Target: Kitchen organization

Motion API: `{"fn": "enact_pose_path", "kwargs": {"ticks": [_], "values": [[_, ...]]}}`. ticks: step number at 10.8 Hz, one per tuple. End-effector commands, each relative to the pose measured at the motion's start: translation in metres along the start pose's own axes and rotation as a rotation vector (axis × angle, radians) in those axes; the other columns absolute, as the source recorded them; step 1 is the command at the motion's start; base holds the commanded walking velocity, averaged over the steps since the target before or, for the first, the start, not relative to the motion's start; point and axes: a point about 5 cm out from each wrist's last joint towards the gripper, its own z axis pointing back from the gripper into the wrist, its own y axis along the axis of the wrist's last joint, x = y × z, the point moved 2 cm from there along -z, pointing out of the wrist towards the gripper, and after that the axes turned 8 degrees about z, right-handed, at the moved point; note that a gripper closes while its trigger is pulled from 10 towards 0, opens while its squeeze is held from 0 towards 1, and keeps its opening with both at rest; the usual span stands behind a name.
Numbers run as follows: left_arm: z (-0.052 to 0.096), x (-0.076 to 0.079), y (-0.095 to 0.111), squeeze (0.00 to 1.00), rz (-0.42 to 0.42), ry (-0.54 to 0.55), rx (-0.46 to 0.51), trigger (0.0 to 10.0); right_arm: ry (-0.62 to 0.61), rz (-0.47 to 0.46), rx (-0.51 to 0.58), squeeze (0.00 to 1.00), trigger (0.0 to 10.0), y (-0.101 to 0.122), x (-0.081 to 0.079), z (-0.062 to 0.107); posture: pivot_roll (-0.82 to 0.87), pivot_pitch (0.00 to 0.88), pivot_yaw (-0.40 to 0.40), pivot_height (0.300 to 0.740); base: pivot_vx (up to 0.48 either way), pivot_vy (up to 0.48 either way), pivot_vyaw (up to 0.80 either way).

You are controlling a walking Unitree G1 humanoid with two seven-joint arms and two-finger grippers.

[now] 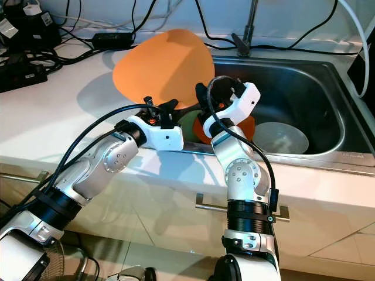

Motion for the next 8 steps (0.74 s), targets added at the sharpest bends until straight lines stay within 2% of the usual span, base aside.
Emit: {"fn": "enact_pose_path", "kwargs": {"ticks": [1,2,3,5,8], "values": [[0.000,-0.008,0.013,0.00,-0.011,0.025,0.058,10.0,0.028,0.001,-0.024,0.00,0.0,-0.006,-0.008,-0.002,0.05,0.055,0.052,0.740,0.000,0.000,0.00],[0.000,-0.007,0.012,0.64,-0.007,0.022,0.056,10.0,0.025,-0.009,-0.023,0.00,0.0,-0.005,-0.007,-0.002,0.05,0.056,0.052,0.740,0.000,0.000,0.00],[-0.001,-0.007,0.012,1.00,0.004,0.019,0.053,10.0,0.020,-0.024,-0.020,0.00,0.0,-0.004,-0.006,-0.002,0.05,0.059,0.052,0.740,0.000,0.000,0.00],[-0.001,-0.005,0.011,1.00,0.008,0.011,0.050,10.0,-0.052,-0.113,0.041,0.00,0.0,0.006,0.005,-0.004,0.05,0.065,0.051,0.740,0.000,0.000,0.00],[-0.001,-0.004,0.011,1.00,0.017,0.005,0.046,10.0,-0.131,-0.189,0.117,0.00,0.0,0.019,0.019,-0.004,0.05,0.069,0.049,0.740,0.000,0.000,0.00]]}}
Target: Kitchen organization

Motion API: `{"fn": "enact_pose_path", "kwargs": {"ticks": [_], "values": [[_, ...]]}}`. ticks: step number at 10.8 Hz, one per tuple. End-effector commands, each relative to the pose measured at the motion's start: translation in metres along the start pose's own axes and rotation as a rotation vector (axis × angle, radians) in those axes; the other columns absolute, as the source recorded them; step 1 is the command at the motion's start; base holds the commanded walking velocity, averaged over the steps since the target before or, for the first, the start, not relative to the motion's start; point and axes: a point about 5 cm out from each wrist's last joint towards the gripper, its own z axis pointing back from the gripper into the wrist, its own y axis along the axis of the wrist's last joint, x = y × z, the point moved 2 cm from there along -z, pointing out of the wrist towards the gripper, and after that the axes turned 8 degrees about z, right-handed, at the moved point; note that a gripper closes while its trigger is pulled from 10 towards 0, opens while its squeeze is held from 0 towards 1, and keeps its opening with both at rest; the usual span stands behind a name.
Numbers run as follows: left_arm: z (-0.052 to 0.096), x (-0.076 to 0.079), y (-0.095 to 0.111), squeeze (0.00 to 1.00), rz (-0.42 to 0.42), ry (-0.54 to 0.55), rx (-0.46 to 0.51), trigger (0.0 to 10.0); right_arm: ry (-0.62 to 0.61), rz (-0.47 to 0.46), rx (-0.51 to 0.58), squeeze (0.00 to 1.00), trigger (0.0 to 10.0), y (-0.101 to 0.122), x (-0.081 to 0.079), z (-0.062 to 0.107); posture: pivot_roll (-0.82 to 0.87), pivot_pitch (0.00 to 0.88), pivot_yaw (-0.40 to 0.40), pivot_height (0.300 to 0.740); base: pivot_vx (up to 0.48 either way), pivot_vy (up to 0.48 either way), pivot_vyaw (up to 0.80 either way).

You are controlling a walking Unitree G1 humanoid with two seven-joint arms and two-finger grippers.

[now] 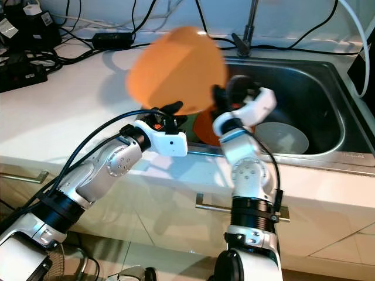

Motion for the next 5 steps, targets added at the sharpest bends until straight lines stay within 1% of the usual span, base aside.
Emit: {"fn": "enact_pose_path", "kwargs": {"ticks": [1,2,3,4,5], "values": [[0.000,-0.010,0.004,0.96,-0.004,0.031,0.017,10.0,0.005,-0.070,0.057,0.00,0.0,0.009,-0.009,-0.005,0.05,0.069,0.050,0.740,0.000,0.000,0.00],[-0.001,-0.007,0.003,0.00,-0.002,0.018,0.010,10.0,-0.042,-0.087,0.115,0.00,0.0,0.023,-0.001,-0.007,0.05,0.069,0.051,0.740,0.000,0.000,0.00],[-0.001,-0.007,0.003,0.00,0.005,0.014,0.010,10.0,-0.078,-0.097,0.156,0.00,0.0,0.033,0.007,-0.008,0.05,0.069,0.051,0.740,0.000,0.000,0.00],[0.000,-0.005,0.000,0.00,0.056,0.011,-0.003,10.0,-0.143,-0.063,0.211,0.00,0.0,0.047,0.018,-0.009,0.05,0.070,0.051,0.740,0.000,0.000,0.00],[0.002,-0.003,-0.005,0.00,0.227,0.027,-0.036,10.0,-0.176,-0.010,0.233,0.00,0.0,0.053,0.023,-0.010,0.05,0.069,0.048,0.740,0.000,0.000,0.00]]}}
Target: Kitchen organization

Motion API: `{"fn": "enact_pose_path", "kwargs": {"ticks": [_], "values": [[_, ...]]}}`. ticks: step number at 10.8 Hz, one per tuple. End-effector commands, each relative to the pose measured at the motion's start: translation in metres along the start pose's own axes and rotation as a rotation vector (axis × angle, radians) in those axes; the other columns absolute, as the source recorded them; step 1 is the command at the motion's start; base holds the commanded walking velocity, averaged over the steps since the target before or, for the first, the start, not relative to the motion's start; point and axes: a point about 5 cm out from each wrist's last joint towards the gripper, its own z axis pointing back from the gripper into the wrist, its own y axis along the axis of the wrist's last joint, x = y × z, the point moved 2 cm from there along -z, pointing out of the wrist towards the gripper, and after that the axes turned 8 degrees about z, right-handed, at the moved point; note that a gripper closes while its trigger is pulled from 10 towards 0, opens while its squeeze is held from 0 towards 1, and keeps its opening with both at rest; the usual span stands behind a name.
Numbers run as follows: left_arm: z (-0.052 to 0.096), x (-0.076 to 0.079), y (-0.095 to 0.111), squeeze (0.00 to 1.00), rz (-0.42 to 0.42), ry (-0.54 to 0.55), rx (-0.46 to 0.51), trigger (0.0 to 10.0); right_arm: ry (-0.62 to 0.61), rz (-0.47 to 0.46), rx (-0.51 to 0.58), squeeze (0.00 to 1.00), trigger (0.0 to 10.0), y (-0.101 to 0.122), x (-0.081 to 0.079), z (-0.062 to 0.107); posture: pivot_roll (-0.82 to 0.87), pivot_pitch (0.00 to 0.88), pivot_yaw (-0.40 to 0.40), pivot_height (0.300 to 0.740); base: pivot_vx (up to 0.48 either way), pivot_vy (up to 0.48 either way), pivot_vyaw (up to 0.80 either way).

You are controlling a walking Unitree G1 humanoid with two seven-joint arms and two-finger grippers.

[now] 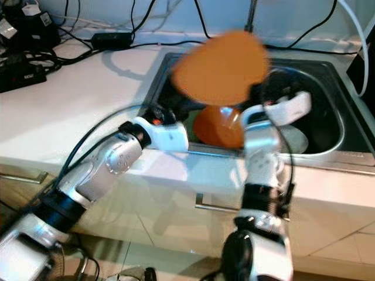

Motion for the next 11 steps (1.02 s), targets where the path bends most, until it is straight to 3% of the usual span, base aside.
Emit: {"fn": "enact_pose_path", "kwargs": {"ticks": [1,3,5,6,8,11], "values": [[0.003,-0.002,-0.012,0.00,0.206,0.012,-0.063,10.0,0.004,0.068,0.041,0.00,10.0,0.006,-0.008,-0.004,0.05,0.068,0.048,0.740,0.000,0.000,0.00],[0.008,0.005,-0.023,0.00,0.500,-0.010,-0.136,10.0,-0.007,0.302,0.071,0.00,10.0,0.007,-0.006,-0.013,0.06,0.064,0.047,0.740,0.000,0.000,0.00],[0.011,0.007,-0.027,0.00,0.738,-0.025,-0.177,10.0,0.018,0.597,0.044,0.00,10.0,-0.005,-0.008,-0.020,0.07,0.060,0.044,0.740,0.000,0.000,0.00],[0.013,0.010,-0.025,0.00,0.803,-0.060,-0.191,10.0,0.013,0.681,0.000,0.00,10.0,-0.015,-0.005,-0.023,0.07,0.058,0.042,0.740,0.000,0.000,0.00],[0.017,0.018,-0.023,0.00,0.860,-0.108,-0.219,10.0,-0.001,0.705,-0.096,0.00,10.0,-0.034,0.002,-0.026,0.08,0.056,0.038,0.740,0.000,0.000,0.00],[0.022,0.026,-0.024,0.00,0.879,-0.149,-0.278,10.0,-0.034,0.723,-0.168,0.00,10.0,-0.048,0.013,-0.025,0.08,0.062,0.037,0.740,0.000,0.000,0.00]]}}
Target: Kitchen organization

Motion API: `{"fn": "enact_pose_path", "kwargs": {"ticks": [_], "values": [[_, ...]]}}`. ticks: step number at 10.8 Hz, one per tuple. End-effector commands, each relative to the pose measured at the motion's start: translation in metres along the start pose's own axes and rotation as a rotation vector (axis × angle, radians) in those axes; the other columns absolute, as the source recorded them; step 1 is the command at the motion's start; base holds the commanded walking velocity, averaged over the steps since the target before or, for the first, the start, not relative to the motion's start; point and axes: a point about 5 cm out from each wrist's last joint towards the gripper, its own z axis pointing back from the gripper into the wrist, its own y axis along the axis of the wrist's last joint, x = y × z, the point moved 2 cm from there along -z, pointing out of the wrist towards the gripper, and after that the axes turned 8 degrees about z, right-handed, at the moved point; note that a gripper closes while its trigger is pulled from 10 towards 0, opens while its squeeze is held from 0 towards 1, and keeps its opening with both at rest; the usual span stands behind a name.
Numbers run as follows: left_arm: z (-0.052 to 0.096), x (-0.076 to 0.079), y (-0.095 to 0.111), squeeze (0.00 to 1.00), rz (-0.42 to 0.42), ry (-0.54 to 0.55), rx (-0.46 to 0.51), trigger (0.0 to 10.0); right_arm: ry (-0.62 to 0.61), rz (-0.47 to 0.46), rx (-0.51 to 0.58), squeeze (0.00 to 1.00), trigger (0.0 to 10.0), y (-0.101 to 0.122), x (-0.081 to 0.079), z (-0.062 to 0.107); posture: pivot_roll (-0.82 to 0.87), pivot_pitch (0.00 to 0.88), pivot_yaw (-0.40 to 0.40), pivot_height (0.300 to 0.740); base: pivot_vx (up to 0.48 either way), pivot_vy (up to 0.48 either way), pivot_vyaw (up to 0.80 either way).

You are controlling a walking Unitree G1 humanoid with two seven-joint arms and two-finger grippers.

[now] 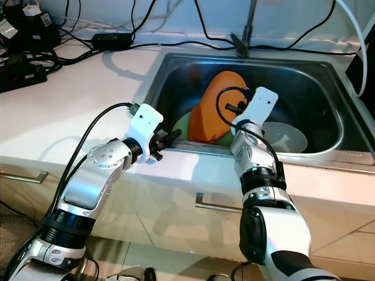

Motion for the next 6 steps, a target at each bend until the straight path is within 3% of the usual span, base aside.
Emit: {"fn": "enact_pose_path", "kwargs": {"ticks": [1,2,3,4,5,6], "values": [[0.0021,0.0028,-0.0091,0.00,0.011,-0.015,-0.045,10.0,0.012,0.031,0.001,0.00,10.0,0.0023,-0.0043,-0.0016,0.08,0.067,0.037,0.740,0.000,0.000,0.00],[0.0024,0.0033,-0.0086,0.00,0.014,-0.014,-0.047,10.0,0.006,0.045,-0.015,0.29,10.0,-0.0012,-0.0025,-0.0016,0.08,0.069,0.037,0.740,0.000,0.000,0.00],[0.0029,0.0038,-0.0083,0.00,0.021,-0.013,-0.049,10.0,0.007,0.057,-0.024,1.00,10.0,-0.0042,-0.0015,-0.0015,0.09,0.073,0.038,0.740,0.000,0.000,0.00],[0.0033,0.0047,-0.0089,0.00,0.025,-0.013,-0.054,10.0,0.009,0.078,-0.029,0.26,10.0,-0.0067,-0.0021,-0.0010,0.08,0.076,0.040,0.740,0.000,0.000,0.00],[0.0033,0.0051,-0.0090,0.00,0.026,-0.009,-0.051,10.0,0.005,0.111,-0.014,0.00,10.0,-0.0065,-0.0024,-0.0005,0.08,0.078,0.041,0.740,0.000,0.000,0.00],[0.0026,0.0042,-0.0070,0.00,0.024,0.004,-0.029,10.0,0.003,0.145,0.002,0.00,10.0,-0.0055,-0.0028,-0.0002,0.08,0.080,0.043,0.740,0.000,0.000,0.00]]}}
